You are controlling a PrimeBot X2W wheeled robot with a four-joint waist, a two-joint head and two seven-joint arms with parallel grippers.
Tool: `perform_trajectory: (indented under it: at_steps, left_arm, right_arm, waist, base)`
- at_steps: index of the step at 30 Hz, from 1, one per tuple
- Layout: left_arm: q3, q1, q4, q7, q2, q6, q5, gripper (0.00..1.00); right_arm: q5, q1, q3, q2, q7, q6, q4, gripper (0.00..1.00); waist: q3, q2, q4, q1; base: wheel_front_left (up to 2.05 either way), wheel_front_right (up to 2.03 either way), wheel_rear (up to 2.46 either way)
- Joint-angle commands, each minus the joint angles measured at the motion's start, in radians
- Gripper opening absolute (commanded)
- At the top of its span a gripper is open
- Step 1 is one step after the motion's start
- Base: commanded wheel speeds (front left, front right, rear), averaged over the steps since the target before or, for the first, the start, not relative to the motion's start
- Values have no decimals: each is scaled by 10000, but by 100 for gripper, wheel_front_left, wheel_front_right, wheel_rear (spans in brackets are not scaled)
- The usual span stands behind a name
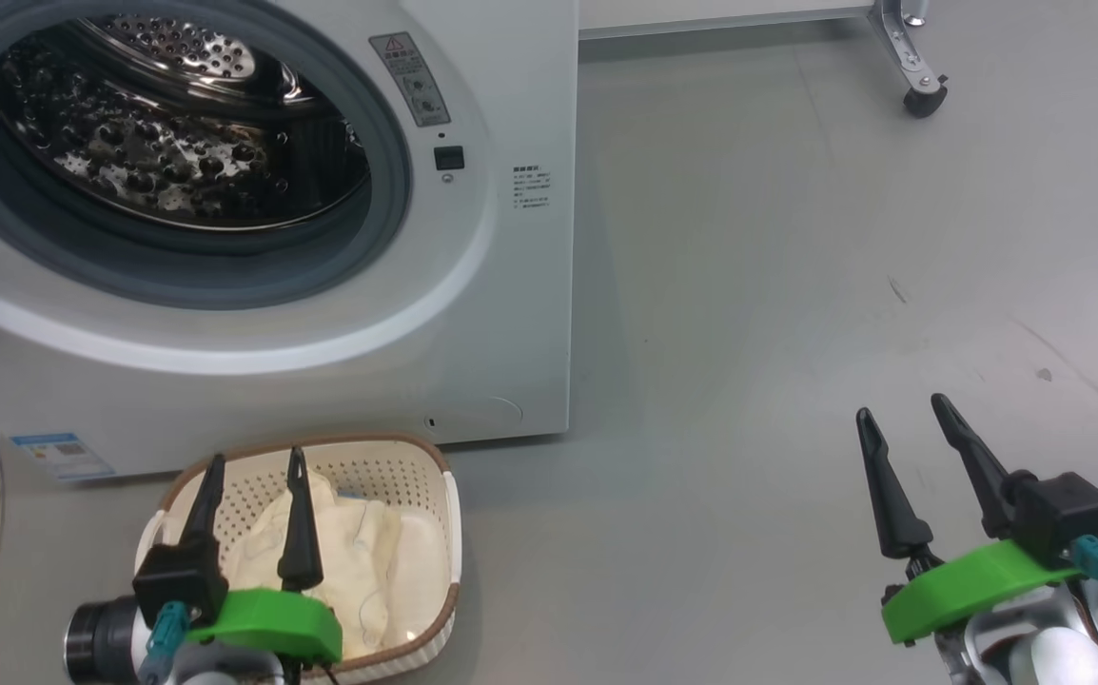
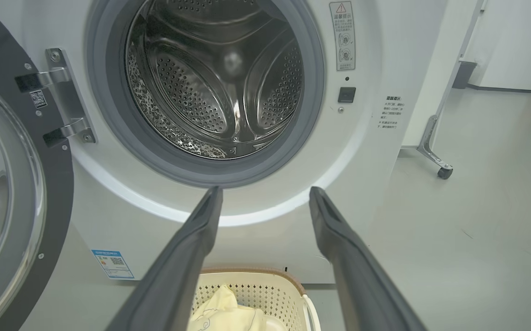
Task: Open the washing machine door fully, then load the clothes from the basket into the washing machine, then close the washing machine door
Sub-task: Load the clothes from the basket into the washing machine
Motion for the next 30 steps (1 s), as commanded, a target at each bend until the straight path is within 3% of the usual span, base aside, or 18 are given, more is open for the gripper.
perform_trajectory:
  at_steps: [1,24,30]
  left_arm:
    - [303,-338,-295,-54,210,57,-23,100]
    - [96,-526,-252,65,308,283,-76,100]
    - [-66,-875,239,635,241,-70,-470,100]
  right_arm:
    - [43,-311,225,-112,-55,42,-352,100]
    - [78,-484,210,-112,-108,42,-308,100]
    - [300,-637,132,-112,-104,42,-322,100]
  waist:
    - [23,0,10,-1]
    - [306,0,72,-1]
    - [698,0,139,-1]
  base:
    - [76,-76,0]
    - [9,-9,0]
    - [0,0,0]
